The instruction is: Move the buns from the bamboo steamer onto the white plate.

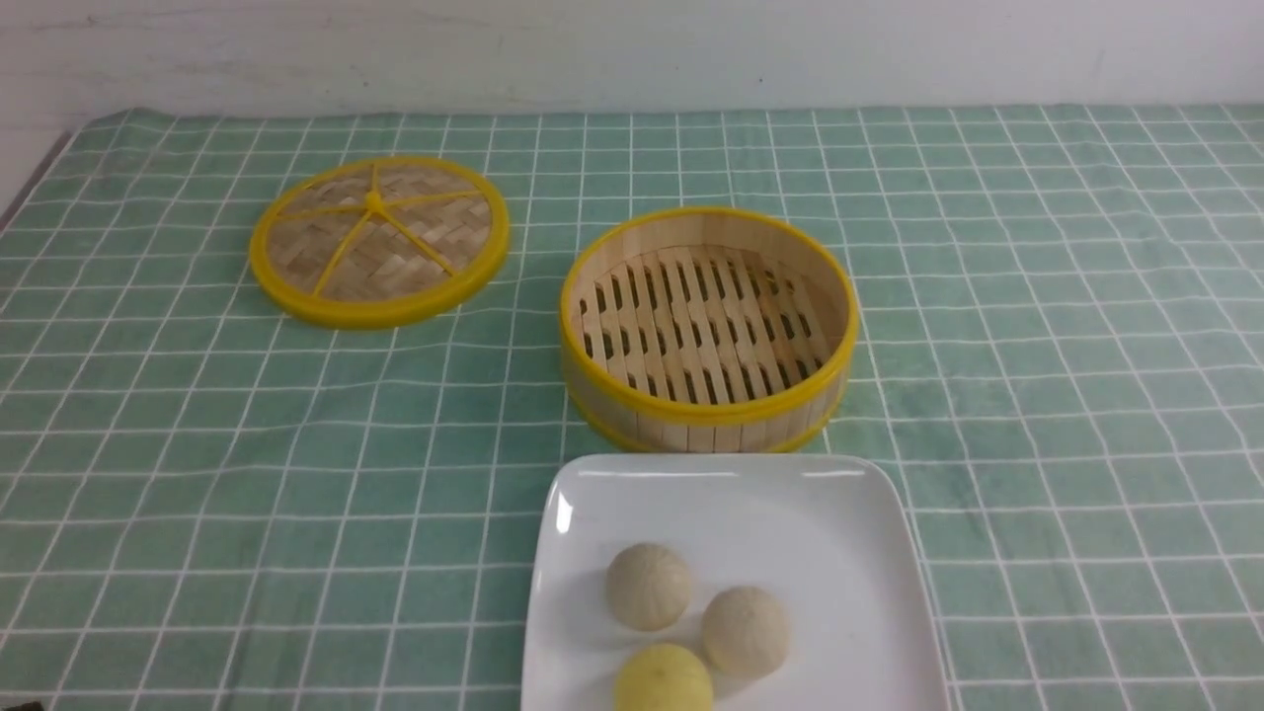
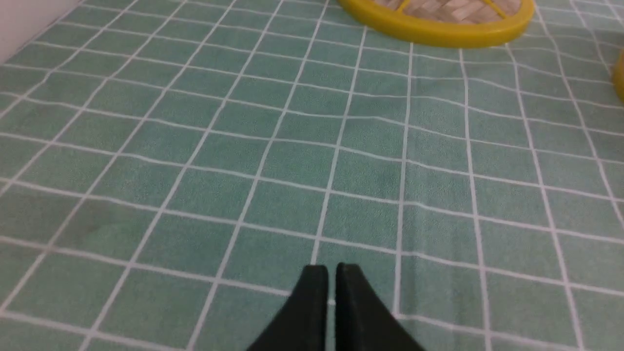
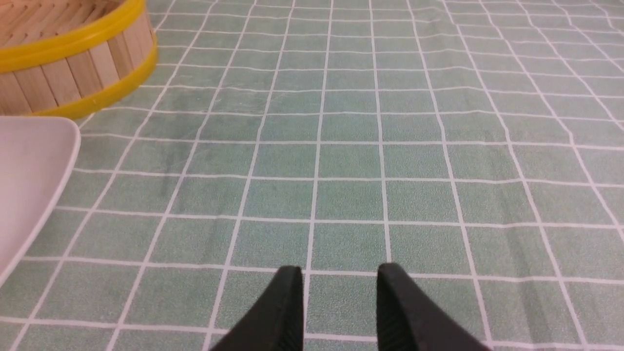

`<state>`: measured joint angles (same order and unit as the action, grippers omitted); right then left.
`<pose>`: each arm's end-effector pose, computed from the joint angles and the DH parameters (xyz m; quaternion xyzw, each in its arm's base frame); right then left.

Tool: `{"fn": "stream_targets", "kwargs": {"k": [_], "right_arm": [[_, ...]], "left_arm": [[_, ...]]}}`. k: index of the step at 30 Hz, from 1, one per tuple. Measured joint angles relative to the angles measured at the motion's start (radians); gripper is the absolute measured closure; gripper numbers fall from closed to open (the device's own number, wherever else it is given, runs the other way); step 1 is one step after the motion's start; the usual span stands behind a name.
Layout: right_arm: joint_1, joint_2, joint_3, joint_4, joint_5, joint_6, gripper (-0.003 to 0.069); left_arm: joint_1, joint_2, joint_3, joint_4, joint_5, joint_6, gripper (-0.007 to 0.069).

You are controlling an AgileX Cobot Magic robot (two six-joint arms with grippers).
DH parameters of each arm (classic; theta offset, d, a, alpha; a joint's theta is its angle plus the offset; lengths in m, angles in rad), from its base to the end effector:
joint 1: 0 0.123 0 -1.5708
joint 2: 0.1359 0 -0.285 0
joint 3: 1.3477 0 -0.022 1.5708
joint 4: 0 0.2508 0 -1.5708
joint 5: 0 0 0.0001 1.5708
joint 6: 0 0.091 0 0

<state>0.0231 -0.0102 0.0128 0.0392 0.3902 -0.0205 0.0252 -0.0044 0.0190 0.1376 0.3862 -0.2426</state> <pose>0.0520 0.0026 0.1744 -0.0074 0.8064 0.0175 0.5911 0.0524 0.0060 0.1727 -0.0718 0.8046 -0.0056 0.5895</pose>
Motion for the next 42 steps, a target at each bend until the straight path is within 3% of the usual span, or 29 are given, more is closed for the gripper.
{"fn": "stream_targets", "kwargs": {"k": [7,13,23,42], "right_arm": [[0.000,0.000,0.000,0.000,0.000,0.000,0.0419],[0.000,0.000,0.000,0.000,0.000,0.000,0.0419],[0.000,0.000,0.000,0.000,0.000,0.000,0.0419],[0.000,0.000,0.000,0.000,0.000,0.000,0.0419]], "left_arm": [[-0.005,-0.007,0.005,-0.014,-0.016,0.002,0.0565],[-0.081,-0.007,0.005,-0.016,-0.015,0.017,0.0558],[-0.017,-0.007,0.005,-0.018,-0.013,0.018,0.0551],[-0.013,-0.007,0.005,-0.019,-0.012,0.018,0.0544]]}}
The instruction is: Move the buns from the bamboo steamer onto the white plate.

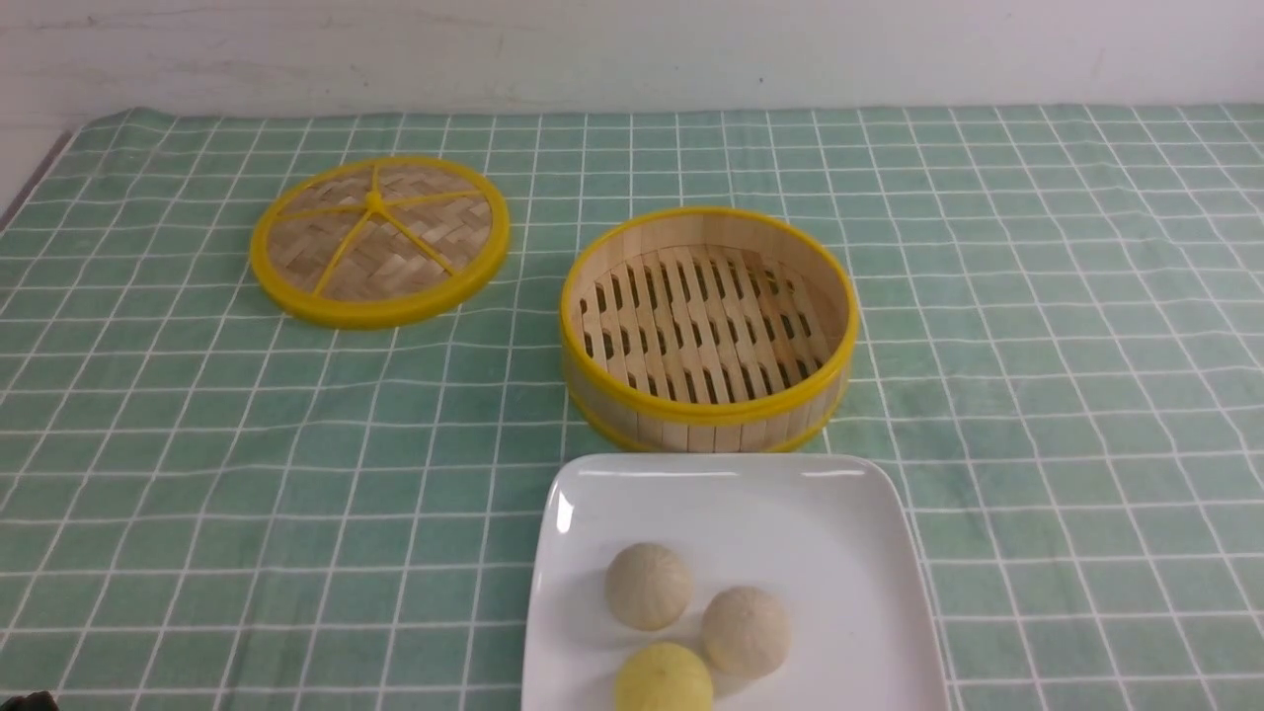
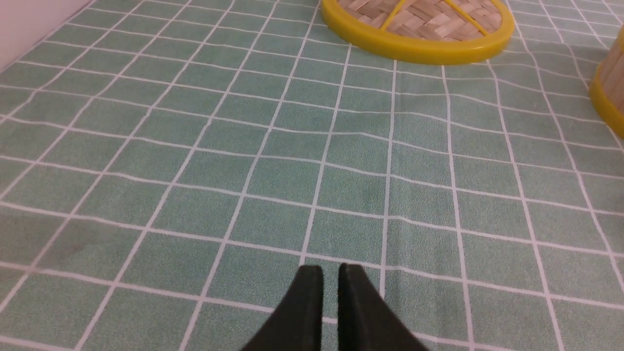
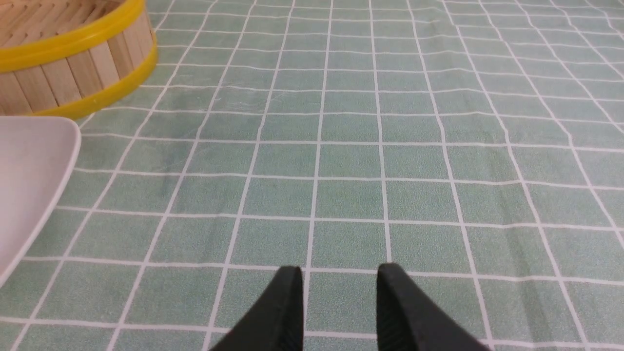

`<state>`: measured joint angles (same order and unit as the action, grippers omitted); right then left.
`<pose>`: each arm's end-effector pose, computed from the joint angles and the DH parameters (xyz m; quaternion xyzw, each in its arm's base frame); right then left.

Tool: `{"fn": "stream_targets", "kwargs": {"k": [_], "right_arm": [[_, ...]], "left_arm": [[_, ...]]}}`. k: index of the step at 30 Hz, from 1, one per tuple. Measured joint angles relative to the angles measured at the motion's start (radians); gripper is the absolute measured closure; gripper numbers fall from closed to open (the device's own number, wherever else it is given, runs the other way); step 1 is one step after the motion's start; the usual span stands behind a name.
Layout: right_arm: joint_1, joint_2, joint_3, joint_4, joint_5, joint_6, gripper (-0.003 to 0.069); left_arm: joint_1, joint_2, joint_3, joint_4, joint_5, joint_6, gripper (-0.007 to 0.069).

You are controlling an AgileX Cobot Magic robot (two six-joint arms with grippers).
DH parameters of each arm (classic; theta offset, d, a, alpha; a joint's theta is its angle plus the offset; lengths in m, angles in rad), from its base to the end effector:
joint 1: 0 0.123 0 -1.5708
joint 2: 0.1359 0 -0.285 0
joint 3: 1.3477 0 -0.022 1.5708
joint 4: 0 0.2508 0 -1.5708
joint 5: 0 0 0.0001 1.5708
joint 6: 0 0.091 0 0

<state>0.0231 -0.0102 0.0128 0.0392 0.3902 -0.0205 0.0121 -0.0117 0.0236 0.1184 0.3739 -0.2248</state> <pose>0.0520 0.0026 0.1744 -0.0074 0.8064 0.0175 0.5911 0.0525 0.0046 0.1725 -0.0636 0.8011 -0.0131 0.5950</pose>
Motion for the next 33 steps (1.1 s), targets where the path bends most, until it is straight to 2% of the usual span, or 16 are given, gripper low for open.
{"fn": "stream_targets", "kwargs": {"k": [33], "right_arm": [[0.000,0.000,0.000,0.000,0.000,0.000,0.0419]], "left_arm": [[0.000,0.000,0.000,0.034,0.000,0.000,0.0506]]}}
